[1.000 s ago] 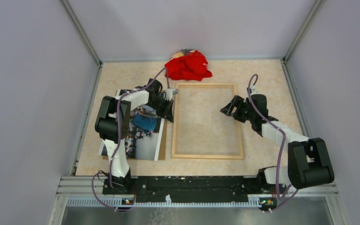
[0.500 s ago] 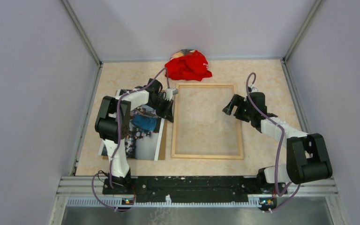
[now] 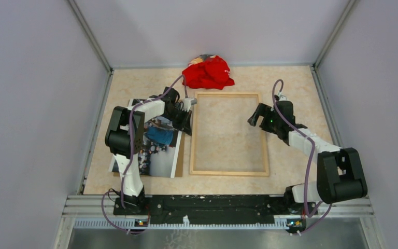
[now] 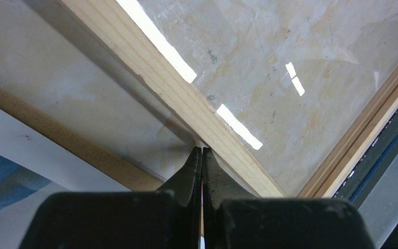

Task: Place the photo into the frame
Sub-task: Place the photo frame item in the photo frame, then move the photo frame to the center of the board.

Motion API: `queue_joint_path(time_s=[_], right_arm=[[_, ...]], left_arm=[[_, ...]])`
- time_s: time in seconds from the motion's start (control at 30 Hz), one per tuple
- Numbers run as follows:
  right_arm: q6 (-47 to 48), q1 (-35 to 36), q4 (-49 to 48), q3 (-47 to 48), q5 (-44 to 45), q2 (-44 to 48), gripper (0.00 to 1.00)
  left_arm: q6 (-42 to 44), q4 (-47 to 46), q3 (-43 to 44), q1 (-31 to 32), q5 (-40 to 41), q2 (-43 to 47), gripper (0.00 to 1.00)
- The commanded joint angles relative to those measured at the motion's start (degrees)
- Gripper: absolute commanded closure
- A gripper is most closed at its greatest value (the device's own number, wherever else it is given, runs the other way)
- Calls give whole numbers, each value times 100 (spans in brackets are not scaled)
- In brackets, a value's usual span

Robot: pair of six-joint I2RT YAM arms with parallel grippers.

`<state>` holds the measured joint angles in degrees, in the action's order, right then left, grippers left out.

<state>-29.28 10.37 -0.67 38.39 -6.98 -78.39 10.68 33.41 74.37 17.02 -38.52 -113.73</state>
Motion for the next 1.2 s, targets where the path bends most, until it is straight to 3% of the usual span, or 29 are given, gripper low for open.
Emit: queue_joint_path(time_s=[0.0,0.27,0.47,0.63,0.77,0.83,0.97,1.03,1.1,1.17], right_arm=[[83,26,-28,112,126,218,5],[9,-151,49,-114,281,396,3],[-78,-78,183,-107,47,757,3],[-105,573,575,108,395,829,4],[-346,1350,644,363,661,731,4],[-465,1764,685,641,818,555,1],[-561,2513,565,1465,807,128,1],[-1182,2554,257,1783,551,-69,1],[-1607,2354,167,2233,211,-349,1],[-1721,2137,-422,2492,-831,-757,1]], left_arm=[[119,-74,8,56,-129,273,100],[104,-162,-88,68,-186,274,100],[-3,-326,-91,430,-242,196,100],[62,40,325,535,-276,245,100],[339,705,826,163,-83,628,99],[436,1083,1127,-305,-103,804,89],[652,1487,1324,-1382,107,1333,51],[764,1505,1245,-1930,423,1602,37],[848,1554,1148,-2388,756,1789,32],[955,1599,999,-2785,1212,1925,31]])
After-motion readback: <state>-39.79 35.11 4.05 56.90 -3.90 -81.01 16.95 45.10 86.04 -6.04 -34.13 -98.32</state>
